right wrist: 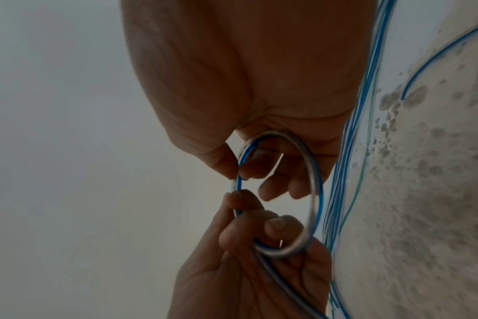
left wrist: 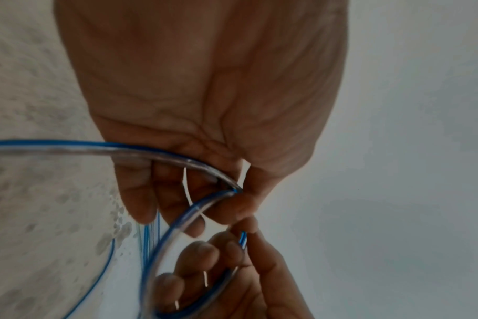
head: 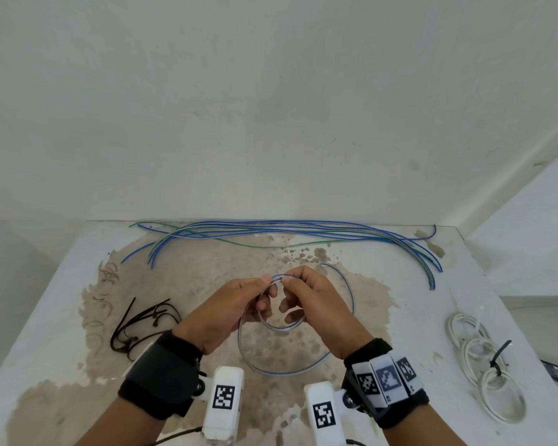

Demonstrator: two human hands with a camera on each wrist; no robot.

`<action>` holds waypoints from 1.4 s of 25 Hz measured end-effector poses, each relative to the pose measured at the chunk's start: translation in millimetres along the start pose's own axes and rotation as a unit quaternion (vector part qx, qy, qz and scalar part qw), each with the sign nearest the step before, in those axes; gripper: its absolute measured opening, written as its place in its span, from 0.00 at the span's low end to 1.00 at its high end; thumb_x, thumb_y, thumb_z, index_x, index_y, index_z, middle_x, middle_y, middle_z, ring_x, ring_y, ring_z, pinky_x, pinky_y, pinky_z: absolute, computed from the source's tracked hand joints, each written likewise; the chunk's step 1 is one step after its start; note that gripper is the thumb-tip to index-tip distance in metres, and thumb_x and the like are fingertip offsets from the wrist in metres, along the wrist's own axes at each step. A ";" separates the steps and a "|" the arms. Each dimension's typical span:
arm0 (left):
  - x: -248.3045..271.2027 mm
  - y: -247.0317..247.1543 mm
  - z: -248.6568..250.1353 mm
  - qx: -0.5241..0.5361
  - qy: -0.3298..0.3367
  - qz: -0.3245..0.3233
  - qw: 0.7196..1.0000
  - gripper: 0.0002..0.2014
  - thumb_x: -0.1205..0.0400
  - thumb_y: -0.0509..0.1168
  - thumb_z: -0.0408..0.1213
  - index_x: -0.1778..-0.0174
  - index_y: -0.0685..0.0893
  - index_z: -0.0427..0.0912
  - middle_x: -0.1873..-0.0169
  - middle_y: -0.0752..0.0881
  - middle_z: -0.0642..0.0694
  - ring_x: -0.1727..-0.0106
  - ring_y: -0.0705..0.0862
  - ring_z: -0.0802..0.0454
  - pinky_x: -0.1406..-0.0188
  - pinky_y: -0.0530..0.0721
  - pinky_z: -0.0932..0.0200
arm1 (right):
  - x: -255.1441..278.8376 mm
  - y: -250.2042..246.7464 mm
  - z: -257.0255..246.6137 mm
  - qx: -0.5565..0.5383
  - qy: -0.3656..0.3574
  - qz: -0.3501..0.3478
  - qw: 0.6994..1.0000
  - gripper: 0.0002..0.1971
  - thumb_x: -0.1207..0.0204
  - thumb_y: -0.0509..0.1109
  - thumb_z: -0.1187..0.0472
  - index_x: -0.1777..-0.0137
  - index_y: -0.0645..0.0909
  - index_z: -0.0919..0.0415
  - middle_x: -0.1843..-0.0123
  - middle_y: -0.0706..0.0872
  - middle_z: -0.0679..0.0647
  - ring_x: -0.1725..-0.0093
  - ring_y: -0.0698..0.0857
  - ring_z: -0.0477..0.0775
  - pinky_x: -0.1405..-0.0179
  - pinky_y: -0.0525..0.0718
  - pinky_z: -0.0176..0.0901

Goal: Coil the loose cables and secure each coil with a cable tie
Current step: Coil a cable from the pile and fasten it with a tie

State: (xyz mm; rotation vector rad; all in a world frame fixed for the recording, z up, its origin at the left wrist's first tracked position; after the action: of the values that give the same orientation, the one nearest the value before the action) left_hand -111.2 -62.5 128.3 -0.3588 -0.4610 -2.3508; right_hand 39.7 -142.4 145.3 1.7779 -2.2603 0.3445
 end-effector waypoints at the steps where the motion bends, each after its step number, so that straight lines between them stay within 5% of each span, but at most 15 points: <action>1: 0.2 0.6 1.7 0.026 -0.005 -0.001 1.000 0.16 0.16 0.62 0.50 0.58 0.85 0.41 0.74 0.73 0.49 0.68 0.78 0.50 0.57 0.83 0.55 | 0.0 -1.0 -1.1 0.008 0.000 -0.007 1.000 0.08 0.11 0.63 0.60 0.51 0.79 0.60 0.65 0.81 0.52 0.63 0.86 0.50 0.61 0.85 0.48; 4: 2.7 4.2 7.2 0.072 -0.028 0.000 0.997 0.15 0.10 0.57 0.43 0.55 0.83 0.38 0.74 0.66 0.51 0.75 0.70 0.55 0.61 0.87 0.53 | 0.8 -4.4 -4.9 0.026 0.000 -0.022 0.999 0.08 0.11 0.62 0.61 0.52 0.78 0.60 0.64 0.81 0.52 0.60 0.88 0.53 0.60 0.85 0.49; 7: 3.5 8.3 12.0 0.049 -0.015 0.005 0.999 0.15 0.09 0.54 0.41 0.54 0.81 0.39 0.73 0.63 0.52 0.76 0.60 0.57 0.69 0.80 0.57 | 4.4 -8.6 -9.9 0.053 -0.009 -0.025 0.998 0.08 0.11 0.63 0.58 0.52 0.79 0.58 0.63 0.84 0.51 0.59 0.90 0.53 0.57 0.86 0.49; 11: 3.3 8.9 15.1 -0.048 0.001 0.019 0.999 0.15 0.08 0.54 0.44 0.57 0.79 0.43 0.74 0.63 0.53 0.76 0.60 0.57 0.71 0.69 0.59 | 10.6 -11.3 -11.4 0.110 -0.052 -0.019 0.992 0.09 0.14 0.68 0.52 0.49 0.85 0.56 0.61 0.89 0.52 0.60 0.92 0.53 0.59 0.90 0.47; 16: 3.5 14.3 16.2 -0.131 0.021 0.039 0.990 0.17 0.08 0.53 0.47 0.58 0.77 0.42 0.76 0.63 0.53 0.76 0.62 0.56 0.72 0.72 0.60 | 14.8 -12.0 -10.9 0.089 -0.044 -0.002 0.995 0.08 0.14 0.70 0.55 0.47 0.85 0.60 0.59 0.92 0.56 0.57 0.94 0.54 0.63 0.91 0.51; 21: 2.5 21.2 21.7 0.044 0.026 0.059 0.997 0.16 0.08 0.54 0.47 0.57 0.76 0.43 0.75 0.59 0.53 0.77 0.58 0.57 0.73 0.72 0.60 | 14.5 -15.1 -13.9 0.057 -0.041 0.016 0.997 0.11 0.16 0.71 0.48 0.44 0.86 0.55 0.54 0.93 0.48 0.54 0.93 0.51 0.58 0.90 0.50; 24: -5.2 18.2 33.0 0.224 0.101 0.131 0.961 0.15 0.09 0.54 0.47 0.59 0.75 0.46 0.76 0.58 0.55 0.80 0.59 0.59 0.75 0.75 0.62 | 22.3 -12.4 -9.4 0.151 -0.071 0.094 0.982 0.20 0.19 0.64 0.33 0.52 0.87 0.48 0.61 0.89 0.41 0.62 0.88 0.45 0.61 0.87 0.47; 26: -8.9 17.3 40.7 0.297 0.145 0.161 0.930 0.16 0.09 0.53 0.47 0.60 0.75 0.47 0.77 0.58 0.55 0.80 0.59 0.59 0.74 0.76 0.63 | 32.8 -4.4 -5.2 0.150 0.007 -0.014 0.988 0.31 0.17 0.57 0.31 0.57 0.90 0.55 0.66 0.90 0.47 0.67 0.88 0.49 0.71 0.79 0.39; 28: -10.3 20.4 44.1 0.319 0.166 0.180 0.916 0.15 0.09 0.54 0.47 0.60 0.76 0.47 0.77 0.59 0.55 0.79 0.60 0.58 0.71 0.79 0.63 | 41.2 3.1 -1.5 0.147 0.101 -0.121 0.977 0.31 0.15 0.53 0.31 0.45 0.90 0.54 0.54 0.94 0.49 0.61 0.92 0.51 0.67 0.79 0.38; 31: -12.1 26.3 40.1 0.331 0.169 0.197 0.907 0.16 0.08 0.55 0.45 0.60 0.76 0.45 0.78 0.61 0.55 0.79 0.63 0.59 0.68 0.83 0.62 | 33.9 4.7 5.6 -0.082 0.141 -0.033 0.986 0.25 0.15 0.58 0.36 0.33 0.81 0.54 0.40 0.92 0.48 0.53 0.93 0.54 0.61 0.85 0.44; 33: -11.5 27.6 35.8 0.324 0.158 0.202 0.911 0.15 0.08 0.55 0.43 0.60 0.76 0.44 0.79 0.63 0.54 0.79 0.66 0.59 0.64 0.84 0.61 | 25.6 1.4 6.3 -0.277 0.112 0.078 0.951 0.18 0.14 0.63 0.43 0.37 0.81 0.57 0.40 0.92 0.53 0.53 0.93 0.57 0.61 0.87 0.48; 35: -9.8 28.4 30.9 0.313 0.143 0.195 0.918 0.14 0.09 0.56 0.43 0.60 0.76 0.43 0.79 0.65 0.55 0.78 0.68 0.59 0.61 0.84 0.60 | 20.7 -8.0 5.1 -0.321 0.063 0.150 0.933 0.13 0.12 0.63 0.49 0.41 0.82 0.58 0.47 0.91 0.55 0.56 0.91 0.55 0.59 0.87 0.49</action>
State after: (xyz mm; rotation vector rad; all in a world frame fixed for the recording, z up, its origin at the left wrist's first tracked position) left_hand -80.7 -63.3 158.8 0.1828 -0.8704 -1.7130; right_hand 42.5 -164.9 147.7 1.0551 -2.1958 -0.2117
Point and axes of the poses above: each hand's wrist, its own x-axis away from the middle knuckle, its own y-axis out of the palm, z = x × y, the point moved 1 cm from there along -x, towards the middle knuckle
